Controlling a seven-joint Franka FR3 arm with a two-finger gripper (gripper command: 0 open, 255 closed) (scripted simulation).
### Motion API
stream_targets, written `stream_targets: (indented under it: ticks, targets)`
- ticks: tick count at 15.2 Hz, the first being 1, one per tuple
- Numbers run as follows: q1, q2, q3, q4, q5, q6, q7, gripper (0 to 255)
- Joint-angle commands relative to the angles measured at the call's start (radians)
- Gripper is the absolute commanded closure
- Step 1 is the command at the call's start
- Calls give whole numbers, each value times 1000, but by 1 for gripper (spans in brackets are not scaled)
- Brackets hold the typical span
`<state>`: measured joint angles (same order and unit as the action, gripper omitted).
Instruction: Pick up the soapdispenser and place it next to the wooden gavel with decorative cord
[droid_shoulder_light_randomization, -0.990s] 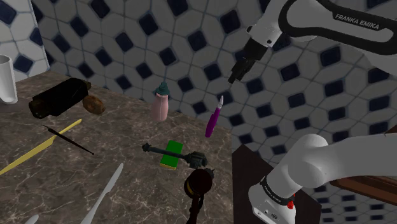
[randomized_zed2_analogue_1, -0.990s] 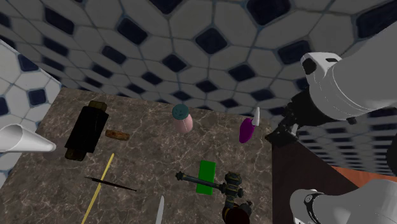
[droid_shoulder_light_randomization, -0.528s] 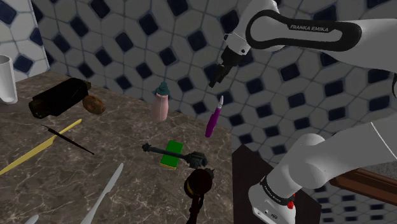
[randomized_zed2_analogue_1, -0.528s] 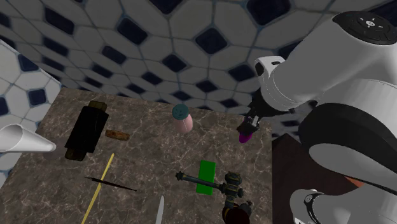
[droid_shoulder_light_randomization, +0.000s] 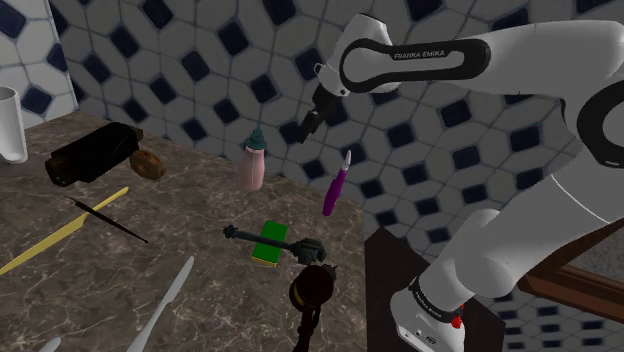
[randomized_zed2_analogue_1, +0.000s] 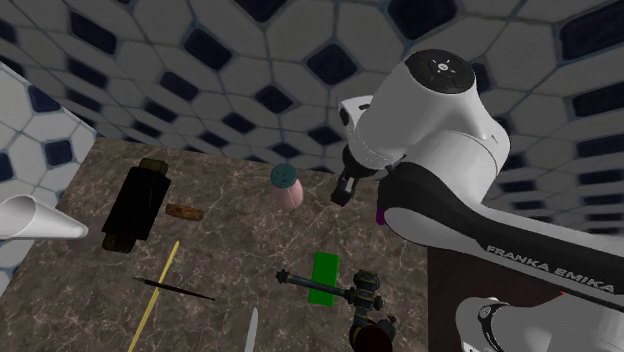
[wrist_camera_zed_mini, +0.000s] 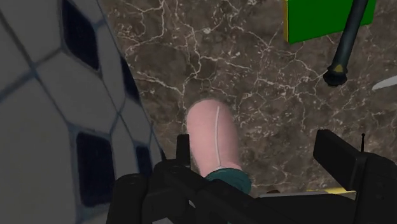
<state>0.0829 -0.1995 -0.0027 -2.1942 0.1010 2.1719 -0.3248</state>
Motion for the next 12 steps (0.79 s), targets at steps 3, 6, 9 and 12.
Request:
stream_targets:
  ticks: [3,6,9,12]
  targets:
    - [15,150,8,88,2,78,-51,0]
    - [24,258,17,161,0,123,-84,0]
    - [33,367,27,246,-5,157,-114,0]
    - [36,410,30,263,-7,185,-121,0]
